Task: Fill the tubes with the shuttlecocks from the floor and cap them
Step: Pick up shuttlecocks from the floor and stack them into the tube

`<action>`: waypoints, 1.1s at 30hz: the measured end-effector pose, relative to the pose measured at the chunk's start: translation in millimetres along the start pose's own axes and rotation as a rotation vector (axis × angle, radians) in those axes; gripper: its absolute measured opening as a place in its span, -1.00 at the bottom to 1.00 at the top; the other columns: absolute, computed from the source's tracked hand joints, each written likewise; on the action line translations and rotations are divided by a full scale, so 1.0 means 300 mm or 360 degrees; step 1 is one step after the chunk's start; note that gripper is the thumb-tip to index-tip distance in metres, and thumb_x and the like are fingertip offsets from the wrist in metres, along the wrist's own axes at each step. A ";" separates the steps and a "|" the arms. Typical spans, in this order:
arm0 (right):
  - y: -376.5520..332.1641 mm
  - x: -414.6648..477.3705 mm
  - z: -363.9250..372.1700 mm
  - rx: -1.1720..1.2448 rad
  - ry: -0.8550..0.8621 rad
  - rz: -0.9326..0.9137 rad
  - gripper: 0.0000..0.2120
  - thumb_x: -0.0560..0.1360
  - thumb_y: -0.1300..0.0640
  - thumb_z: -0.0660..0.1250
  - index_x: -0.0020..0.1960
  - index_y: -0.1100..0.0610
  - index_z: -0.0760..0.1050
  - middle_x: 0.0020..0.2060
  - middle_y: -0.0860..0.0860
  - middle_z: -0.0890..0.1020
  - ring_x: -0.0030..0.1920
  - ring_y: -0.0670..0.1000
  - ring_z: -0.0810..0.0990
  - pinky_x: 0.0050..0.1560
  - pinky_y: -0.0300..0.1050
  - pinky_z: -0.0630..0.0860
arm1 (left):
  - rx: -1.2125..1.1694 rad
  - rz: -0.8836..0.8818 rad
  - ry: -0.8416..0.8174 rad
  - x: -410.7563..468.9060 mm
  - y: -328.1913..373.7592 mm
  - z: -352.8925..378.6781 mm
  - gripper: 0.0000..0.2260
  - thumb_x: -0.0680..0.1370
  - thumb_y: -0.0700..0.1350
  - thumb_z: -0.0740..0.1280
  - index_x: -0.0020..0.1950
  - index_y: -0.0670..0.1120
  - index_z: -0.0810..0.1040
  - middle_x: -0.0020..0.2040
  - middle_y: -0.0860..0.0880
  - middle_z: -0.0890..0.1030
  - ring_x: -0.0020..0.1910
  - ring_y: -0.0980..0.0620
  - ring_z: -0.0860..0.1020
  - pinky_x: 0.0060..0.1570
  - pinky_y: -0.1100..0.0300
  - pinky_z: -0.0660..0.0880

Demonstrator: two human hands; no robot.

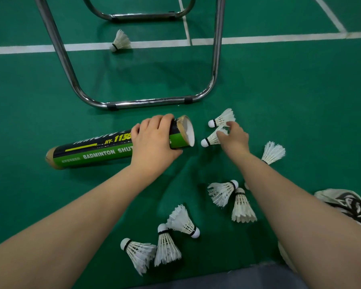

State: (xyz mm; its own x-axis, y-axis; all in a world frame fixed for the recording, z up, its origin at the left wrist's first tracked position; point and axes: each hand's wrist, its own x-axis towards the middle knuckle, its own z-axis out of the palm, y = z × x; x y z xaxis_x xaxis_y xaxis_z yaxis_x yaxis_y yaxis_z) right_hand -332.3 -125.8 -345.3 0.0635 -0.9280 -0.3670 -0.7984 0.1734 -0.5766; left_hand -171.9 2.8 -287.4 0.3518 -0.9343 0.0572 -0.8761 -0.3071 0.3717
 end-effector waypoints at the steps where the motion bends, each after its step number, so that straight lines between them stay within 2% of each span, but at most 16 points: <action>1: 0.013 0.017 0.004 -0.0076 -0.0019 0.0049 -0.50 0.51 0.02 0.25 0.42 0.06 0.26 0.31 0.06 0.45 0.35 0.13 0.30 0.23 0.08 0.39 | -0.0001 0.0005 0.0002 -0.001 0.000 0.003 -0.31 0.30 0.06 0.48 0.37 -0.02 0.31 0.29 -0.03 0.42 0.28 -0.09 0.32 0.28 -0.01 0.14; 3: 0.027 0.033 0.017 -0.0160 -0.0072 0.0084 -0.40 0.50 0.02 0.26 0.47 0.03 0.13 0.33 0.08 0.42 0.34 0.15 0.34 0.25 0.14 0.38 | 0.0002 0.0011 -0.0005 -0.004 -0.002 0.007 -0.31 0.30 0.06 0.49 0.36 -0.02 0.31 0.29 -0.04 0.42 0.27 -0.10 0.32 0.28 0.00 0.14; 5: 0.036 0.034 0.030 -0.0197 -0.0135 0.0108 -0.42 0.50 0.04 0.23 0.47 0.01 0.10 0.24 0.11 0.49 0.23 0.17 0.45 0.22 0.12 0.40 | 0.0008 0.0010 -0.0021 -0.004 -0.002 0.008 -0.30 0.30 0.06 0.49 0.37 -0.02 0.30 0.30 -0.04 0.41 0.28 -0.10 0.32 0.28 0.00 0.13; 7: 0.033 0.025 0.032 -0.0220 -0.0140 0.0132 -0.49 0.52 0.08 0.19 0.44 0.00 0.17 0.18 0.10 0.54 0.17 0.16 0.50 0.21 0.07 0.40 | 0.0015 0.0009 -0.0032 -0.004 0.000 0.009 -0.29 0.30 0.06 0.49 0.38 -0.02 0.30 0.30 -0.04 0.41 0.29 -0.10 0.32 0.28 0.00 0.13; 9: 0.031 0.020 0.033 -0.0197 -0.0101 0.0140 -0.62 0.53 0.10 0.19 0.35 0.00 0.34 0.19 0.06 0.55 0.16 0.13 0.51 0.23 0.01 0.38 | 0.0024 0.0004 -0.0041 -0.004 0.002 0.007 -0.29 0.30 0.07 0.49 0.38 -0.02 0.30 0.31 -0.04 0.41 0.29 -0.10 0.31 0.29 0.00 0.13; 10: 0.029 0.014 0.029 -0.0122 -0.0067 0.0134 -0.68 0.53 0.10 0.19 0.28 0.00 0.42 0.17 0.05 0.56 0.11 0.11 0.53 0.19 -0.02 0.41 | 0.0026 0.0002 -0.0043 -0.004 0.002 0.007 -0.29 0.31 0.07 0.49 0.38 -0.02 0.30 0.31 -0.04 0.40 0.29 -0.10 0.31 0.29 0.00 0.12; 12: 0.016 -0.008 0.015 0.0229 0.0032 0.0049 -0.76 0.53 0.14 0.19 0.14 0.00 0.52 0.05 0.01 0.59 -0.11 0.01 0.54 -0.08 -0.13 0.49 | 0.0024 0.0004 -0.0039 -0.005 0.002 0.006 -0.29 0.31 0.07 0.49 0.38 -0.02 0.30 0.30 -0.04 0.41 0.28 -0.10 0.31 0.29 -0.01 0.12; 14: -0.009 -0.045 -0.007 0.0652 0.0165 -0.0154 -0.81 0.50 0.23 0.21 -0.01 0.03 0.55 -0.19 -0.05 0.56 -0.30 -0.12 0.47 -0.32 -0.28 0.39 | 0.0025 0.0003 -0.0028 -0.003 0.001 0.003 -0.30 0.30 0.07 0.49 0.37 -0.03 0.30 0.30 -0.05 0.41 0.28 -0.11 0.32 0.28 -0.01 0.14; 17: -0.081 -0.124 -0.041 0.1040 0.0366 -0.0500 -0.75 0.44 0.35 0.22 -0.22 0.02 0.49 -0.41 -0.13 0.44 -0.46 -0.24 0.36 -0.39 -0.37 0.28 | 0.0036 -0.0007 -0.0008 0.008 -0.002 -0.008 -0.30 0.31 0.08 0.49 0.38 -0.03 0.30 0.29 -0.05 0.41 0.27 -0.11 0.32 0.25 0.01 0.15; 21: -0.168 -0.210 -0.035 0.1062 0.0494 -0.0855 -0.72 0.38 0.30 0.21 -0.28 -0.09 0.40 -0.42 -0.24 0.48 -0.36 -0.20 0.39 -0.29 -0.21 0.32 | 0.0041 -0.0043 0.0077 0.027 -0.009 -0.024 -0.30 0.31 0.08 0.48 0.37 -0.05 0.31 0.26 -0.06 0.43 0.24 -0.12 0.35 0.21 0.01 0.18; 25: -0.201 -0.242 -0.033 0.0921 0.0690 -0.0989 -0.83 0.44 0.19 0.19 -0.20 -0.09 0.36 -0.33 -0.35 0.48 -0.31 -0.22 0.43 -0.06 0.15 0.43 | 0.0020 -0.0075 0.0117 0.039 -0.015 -0.039 -0.30 0.30 0.08 0.48 0.36 -0.04 0.31 0.25 -0.06 0.43 0.23 -0.13 0.35 0.22 0.00 0.19; 28: -0.215 -0.259 -0.037 0.0896 0.0708 -0.1061 -0.82 0.46 0.13 0.18 -0.15 -0.17 0.31 -0.32 -0.34 0.48 -0.29 -0.23 0.44 0.01 0.28 0.44 | 0.0025 -0.0072 0.0110 0.040 -0.018 -0.041 -0.30 0.30 0.08 0.48 0.36 -0.04 0.30 0.26 -0.05 0.43 0.23 -0.12 0.34 0.23 -0.01 0.19; 31: -0.221 -0.272 -0.023 0.0784 0.0729 -0.1239 -0.93 0.48 0.15 0.21 -0.05 0.03 0.39 -0.28 -0.28 0.44 -0.22 -0.24 0.43 0.09 0.23 0.42 | 0.0024 -0.0062 0.0093 0.040 -0.017 -0.035 -0.30 0.30 0.09 0.48 0.36 -0.03 0.30 0.25 -0.04 0.43 0.23 -0.11 0.35 0.22 0.00 0.19; 33: -0.233 -0.279 -0.007 0.0674 0.0650 -0.1283 -0.87 0.48 0.19 0.24 0.02 0.17 0.43 -0.23 -0.25 0.44 -0.20 -0.20 0.44 0.13 0.20 0.40 | 0.0030 -0.0074 0.0105 0.043 -0.016 -0.034 -0.29 0.30 0.08 0.49 0.37 -0.04 0.30 0.27 -0.05 0.42 0.24 -0.12 0.35 0.21 0.00 0.19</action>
State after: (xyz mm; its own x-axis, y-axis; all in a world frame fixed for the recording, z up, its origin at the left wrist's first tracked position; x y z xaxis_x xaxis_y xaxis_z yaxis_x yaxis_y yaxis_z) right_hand -283.0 -61.0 -272.7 0.2186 -0.8485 0.4820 -0.3231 -0.5290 -0.7847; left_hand -159.7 -6.0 -278.9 0.4127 -0.9052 0.1011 -0.8640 -0.3539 0.3581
